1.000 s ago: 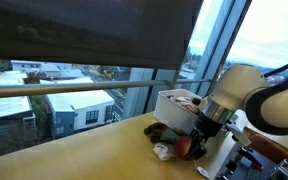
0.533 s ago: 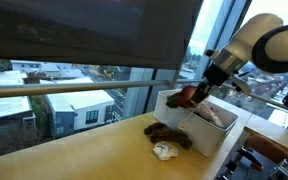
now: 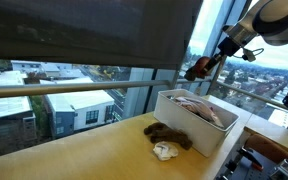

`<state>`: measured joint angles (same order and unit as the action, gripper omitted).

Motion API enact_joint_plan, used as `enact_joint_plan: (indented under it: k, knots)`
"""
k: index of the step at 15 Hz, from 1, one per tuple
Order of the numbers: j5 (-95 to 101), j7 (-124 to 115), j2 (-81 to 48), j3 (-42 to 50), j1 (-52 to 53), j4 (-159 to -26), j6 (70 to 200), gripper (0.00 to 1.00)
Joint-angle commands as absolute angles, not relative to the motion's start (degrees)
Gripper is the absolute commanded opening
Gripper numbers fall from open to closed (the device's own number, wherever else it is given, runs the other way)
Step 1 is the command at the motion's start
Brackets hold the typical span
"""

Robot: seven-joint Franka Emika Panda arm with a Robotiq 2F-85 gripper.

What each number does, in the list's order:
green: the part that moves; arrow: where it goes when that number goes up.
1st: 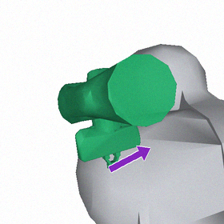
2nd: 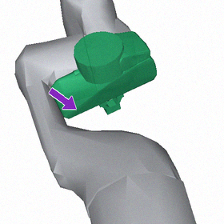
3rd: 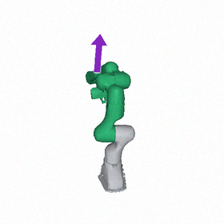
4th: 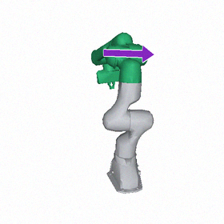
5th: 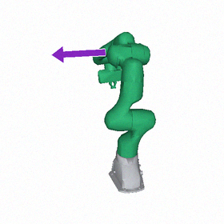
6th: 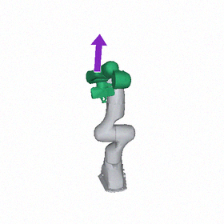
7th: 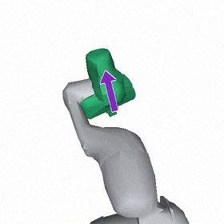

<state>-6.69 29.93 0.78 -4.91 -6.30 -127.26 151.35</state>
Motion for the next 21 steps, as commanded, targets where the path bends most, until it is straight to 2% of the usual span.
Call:
enact_joint_plan:
  k: [1,8,9,11,18,21]
  knots:
    - [-6.1,30.0,-1.3,-2.2,-4.1,-124.3,149.6,0.04]
    - [-6.3,30.2,-4.7,-2.3,-3.5,-122.4,149.4,0.04]
    - [-6.2,29.8,-5.0,-2.3,-3.6,-122.1,149.3,0.41]
    - [-6.3,29.9,-5.3,-2.4,-3.7,-121.8,149.2,0.49]
    - [-5.2,28.9,-5.3,-2.7,-3.2,-121.0,149.0,0.99]
    - [-4.9,28.5,-5.3,-2.9,-2.6,-121.3,149.1,1.00]
